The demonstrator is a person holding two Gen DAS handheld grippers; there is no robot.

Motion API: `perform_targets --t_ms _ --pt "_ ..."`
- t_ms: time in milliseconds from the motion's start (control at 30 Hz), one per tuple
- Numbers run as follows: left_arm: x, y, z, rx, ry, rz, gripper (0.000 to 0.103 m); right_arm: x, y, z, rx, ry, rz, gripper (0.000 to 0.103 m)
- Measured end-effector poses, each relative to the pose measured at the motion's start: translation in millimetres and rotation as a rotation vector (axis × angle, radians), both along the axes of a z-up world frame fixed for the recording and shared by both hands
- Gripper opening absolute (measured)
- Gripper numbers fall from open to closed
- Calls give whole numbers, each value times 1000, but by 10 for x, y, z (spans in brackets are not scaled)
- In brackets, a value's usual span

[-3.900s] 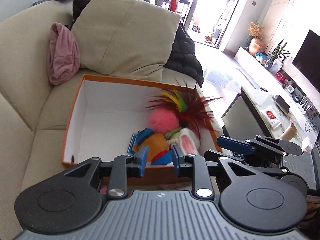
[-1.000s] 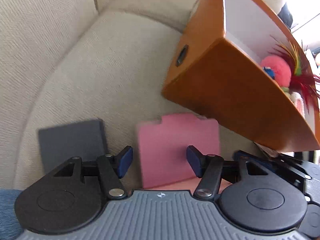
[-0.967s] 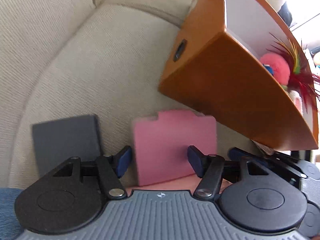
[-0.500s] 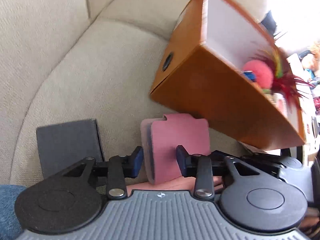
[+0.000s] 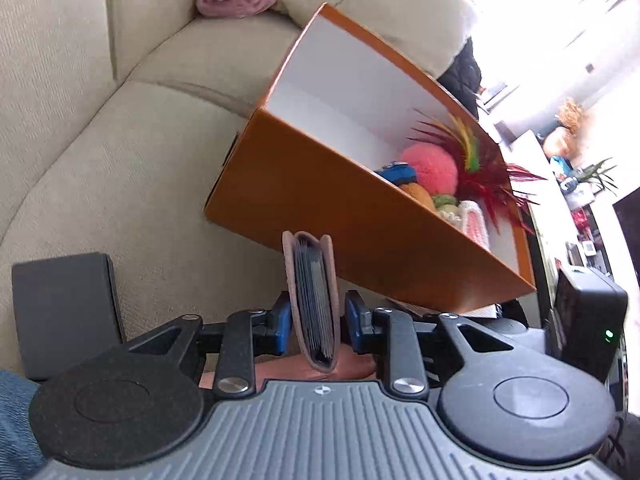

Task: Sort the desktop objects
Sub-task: 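Grasp the small pink card holder with the left gripper and lift it, then grasp the dark photo card box with right gripper while left gripper holds the card holder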

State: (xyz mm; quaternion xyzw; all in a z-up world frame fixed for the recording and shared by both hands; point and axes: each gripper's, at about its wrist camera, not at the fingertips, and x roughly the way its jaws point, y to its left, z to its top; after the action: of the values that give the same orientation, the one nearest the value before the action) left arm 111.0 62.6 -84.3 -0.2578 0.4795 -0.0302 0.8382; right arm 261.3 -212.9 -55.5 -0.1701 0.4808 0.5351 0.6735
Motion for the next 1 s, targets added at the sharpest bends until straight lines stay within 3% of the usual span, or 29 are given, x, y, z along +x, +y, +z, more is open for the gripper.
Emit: perform_targets --t_ms 100,200,300,433,667,1000 --pt "-50 29 7 -12 -8 21 21 24 -73 74 32 11 4 10" --pt "-106 -13 110 45 -28 24 19 52 -254 262 97 11 1 12" --pt "-254 -2 293 70 -69 20 19 86 -516 411 146 12 -2 26" --pt "-468 -66 513 120 -108 7 19 -7 -792 438 151 29 -6 35" --pt "-738 -278 668 187 -96 -37 19 -214 -956 139 64 112 10 52" --pt "-847 -467 482 222 8 -92 19 -130 -822 -232 104 248 -7 69"
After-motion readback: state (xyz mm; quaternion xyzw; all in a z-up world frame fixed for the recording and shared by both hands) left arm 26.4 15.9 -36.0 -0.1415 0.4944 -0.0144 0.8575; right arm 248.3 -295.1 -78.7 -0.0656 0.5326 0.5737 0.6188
